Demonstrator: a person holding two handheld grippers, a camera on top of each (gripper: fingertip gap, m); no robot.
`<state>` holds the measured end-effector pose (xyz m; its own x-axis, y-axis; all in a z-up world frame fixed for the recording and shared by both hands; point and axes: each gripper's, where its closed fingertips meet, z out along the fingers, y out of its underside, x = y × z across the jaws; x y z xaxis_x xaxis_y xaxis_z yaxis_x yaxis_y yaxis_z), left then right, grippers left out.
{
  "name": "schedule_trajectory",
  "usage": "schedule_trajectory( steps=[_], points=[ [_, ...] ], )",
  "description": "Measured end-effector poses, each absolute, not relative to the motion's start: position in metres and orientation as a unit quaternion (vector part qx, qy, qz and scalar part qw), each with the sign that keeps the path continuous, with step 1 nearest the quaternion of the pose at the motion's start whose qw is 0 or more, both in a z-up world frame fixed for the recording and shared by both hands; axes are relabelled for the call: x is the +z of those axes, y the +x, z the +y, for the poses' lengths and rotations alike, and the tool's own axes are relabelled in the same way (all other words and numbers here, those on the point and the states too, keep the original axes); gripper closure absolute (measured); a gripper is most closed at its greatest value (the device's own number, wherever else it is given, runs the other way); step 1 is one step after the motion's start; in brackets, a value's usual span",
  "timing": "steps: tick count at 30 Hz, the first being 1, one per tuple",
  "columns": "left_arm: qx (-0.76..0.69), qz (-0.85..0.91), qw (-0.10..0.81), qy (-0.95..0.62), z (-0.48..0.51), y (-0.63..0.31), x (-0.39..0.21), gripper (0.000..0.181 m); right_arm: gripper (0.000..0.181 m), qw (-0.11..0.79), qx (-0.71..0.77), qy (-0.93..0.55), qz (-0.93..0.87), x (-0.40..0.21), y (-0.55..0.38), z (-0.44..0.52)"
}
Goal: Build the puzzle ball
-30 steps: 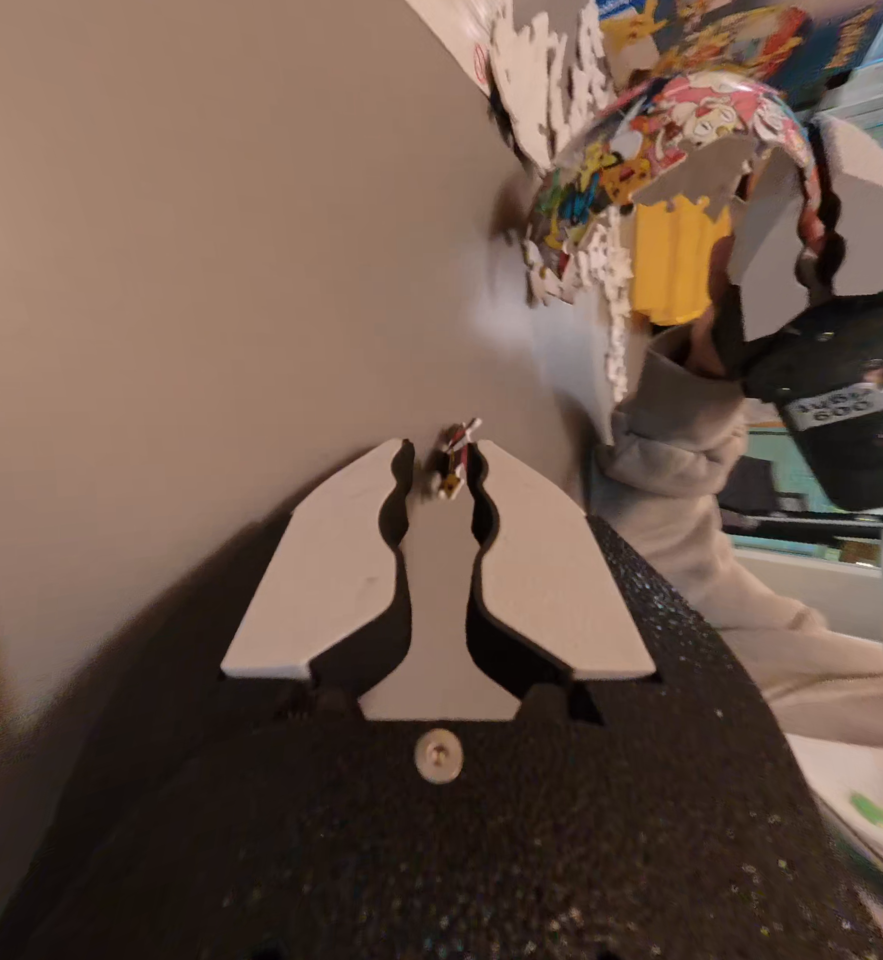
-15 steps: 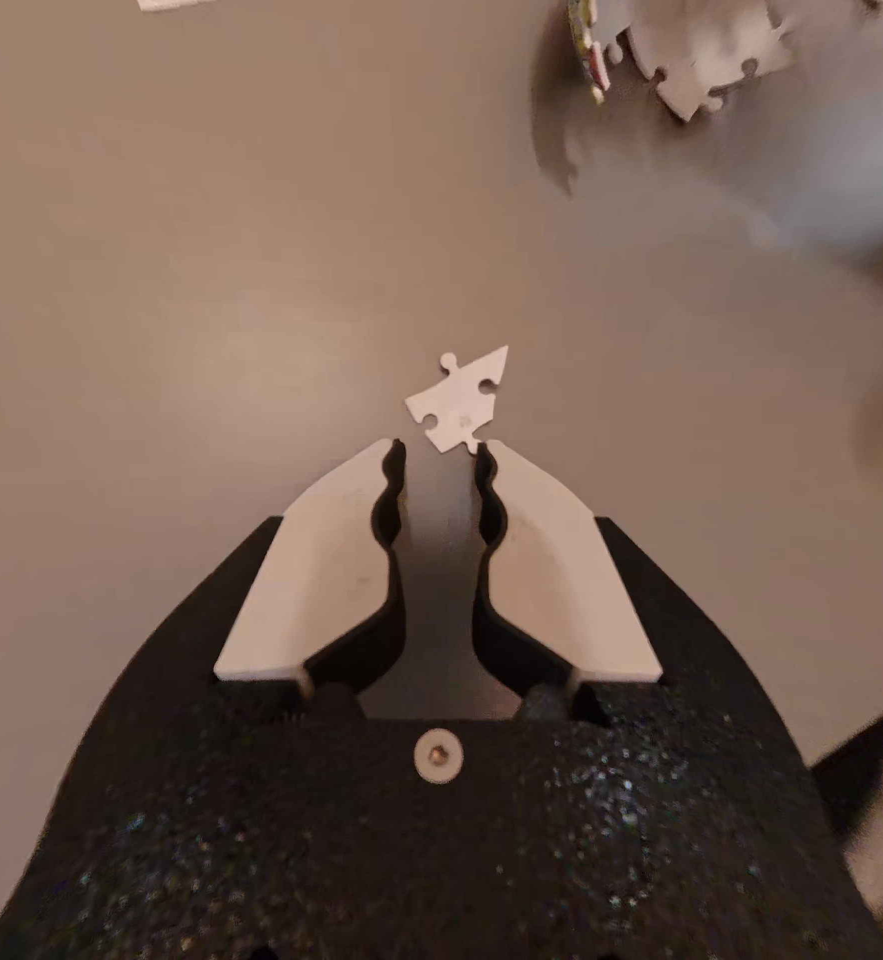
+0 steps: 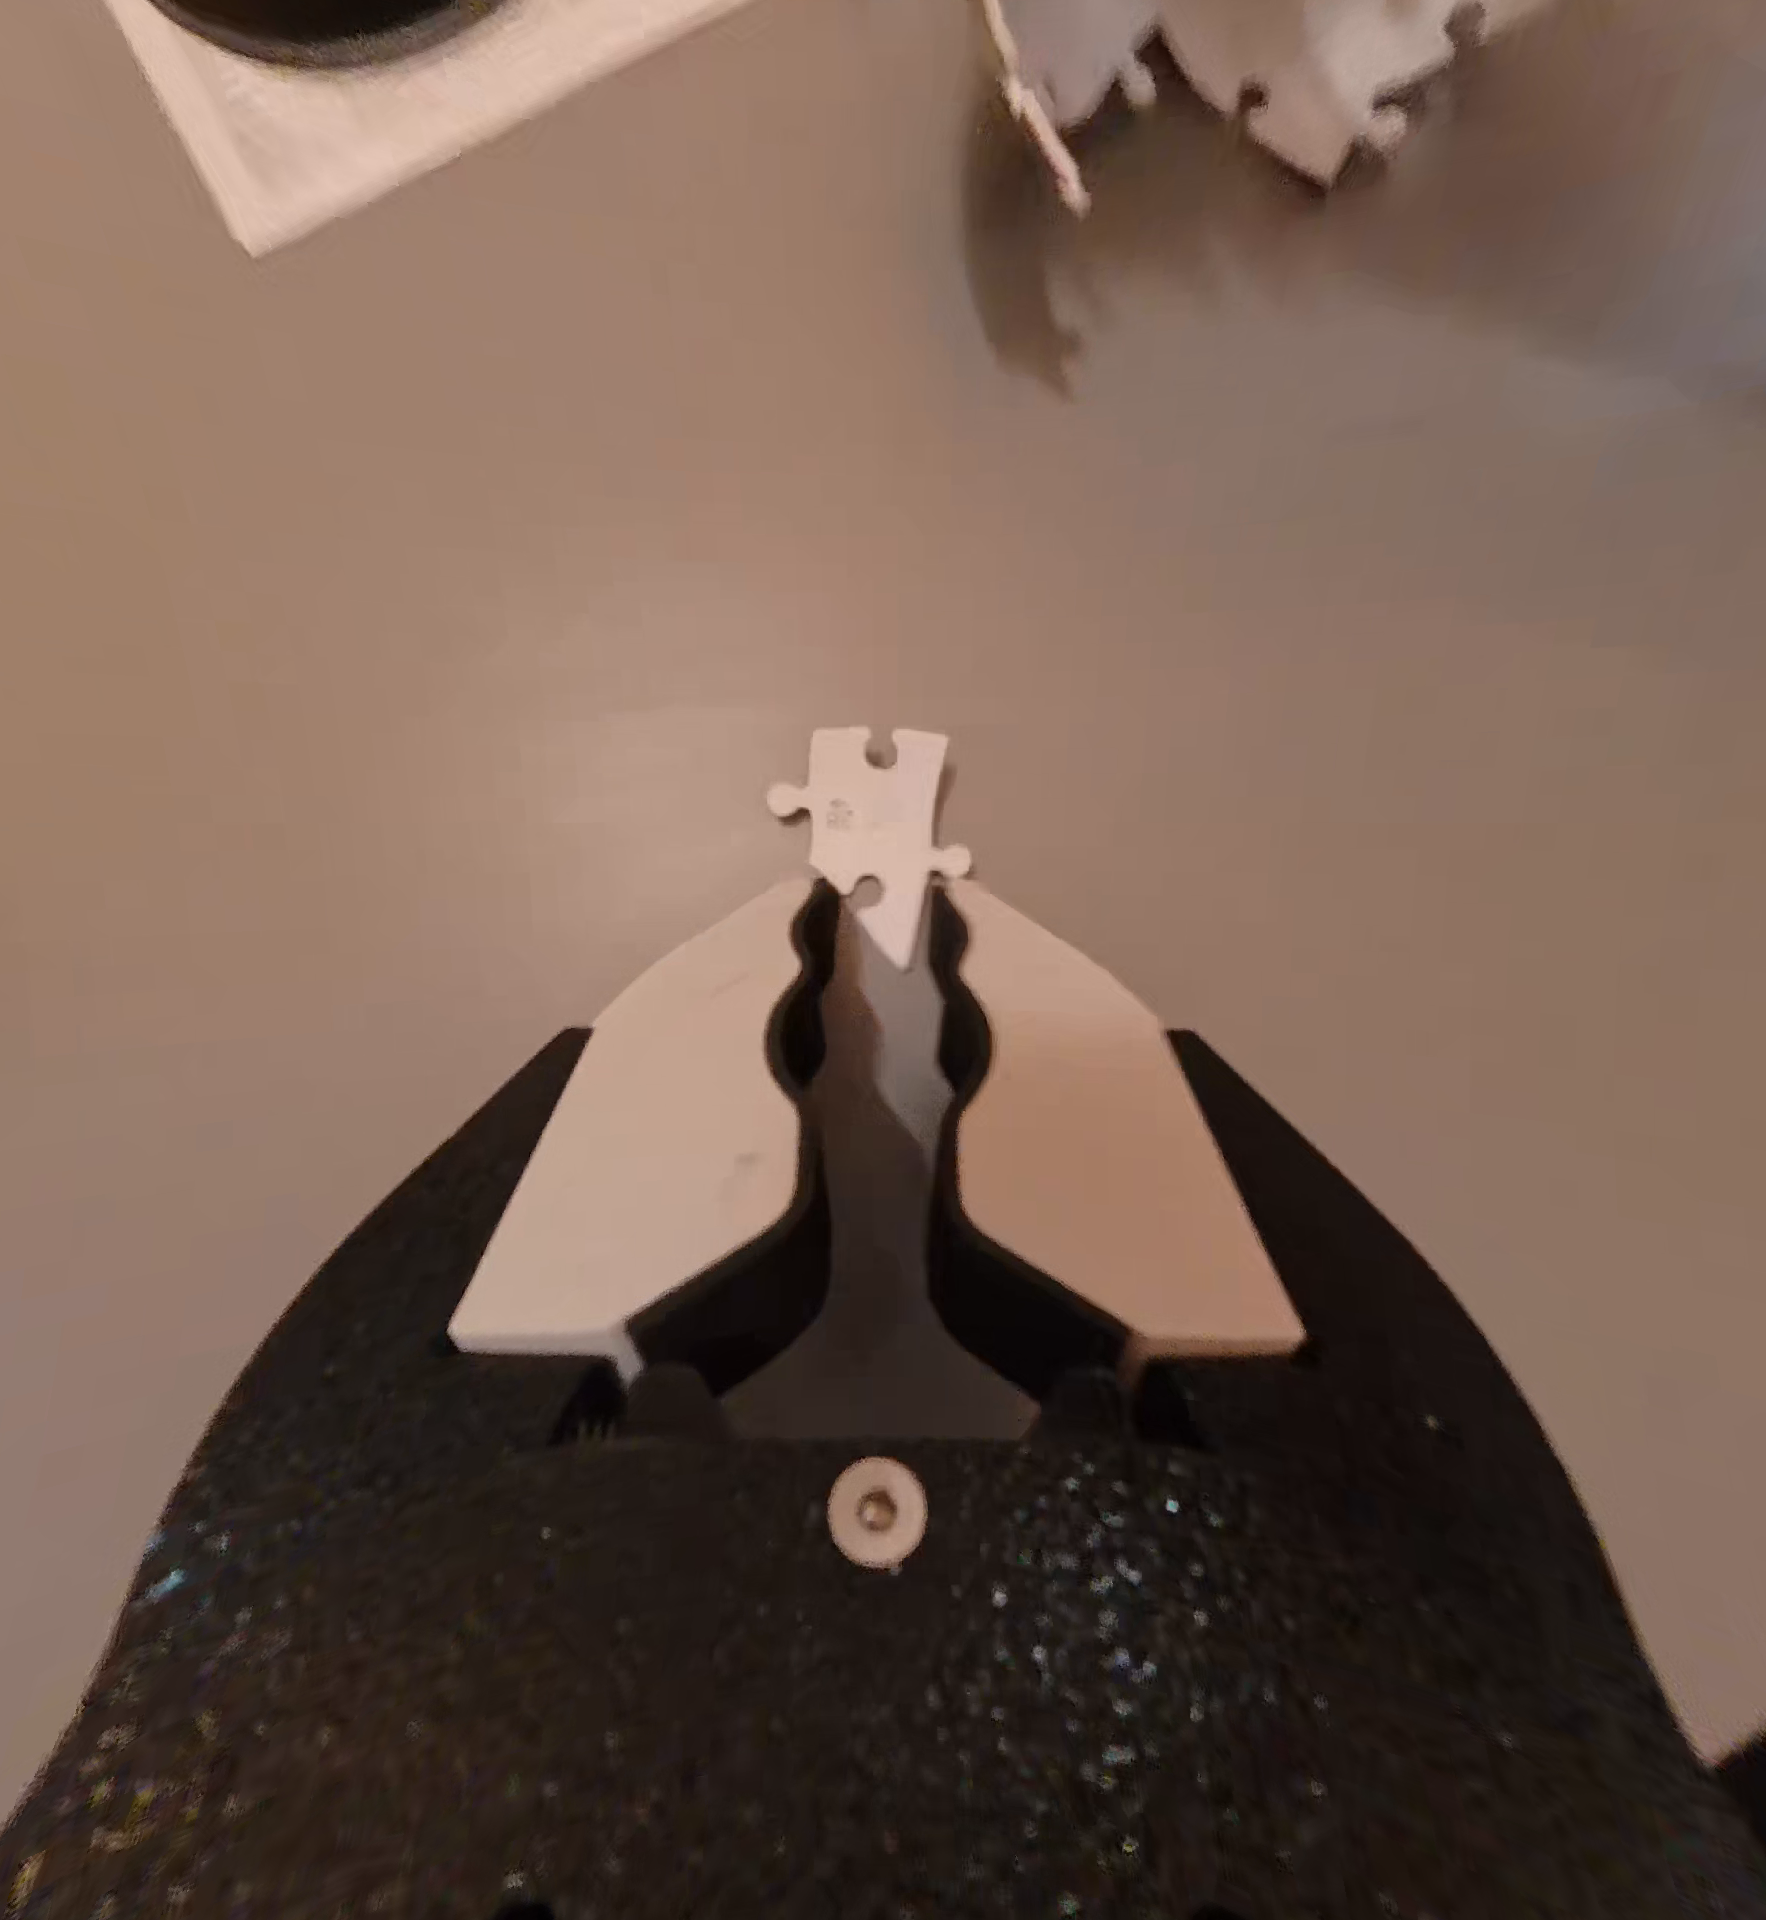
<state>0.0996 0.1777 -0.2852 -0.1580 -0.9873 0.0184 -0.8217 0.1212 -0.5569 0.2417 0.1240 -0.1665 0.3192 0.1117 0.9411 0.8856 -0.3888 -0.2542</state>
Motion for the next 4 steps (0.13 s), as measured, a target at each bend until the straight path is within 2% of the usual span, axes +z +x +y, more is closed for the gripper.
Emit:
schedule_trajectory(
  steps=[1, 4],
  points=[
    [-0.224, 0.724, 0.194, -0.622, 0.1791, 0.102, -0.2849, 0.169, 0.177, 0.42, -0.462, -0.694, -0.36, -0.1665, 0.2413, 0.1243],
    [-0.241, 0.715, 0.186, -0.629, 0.173, 0.1058, -0.2855, 0.171, 0.177, 0.419, -0.465, -0.693, -0.359, -0.1667, 0.2418, 0.1244]
  ],
)
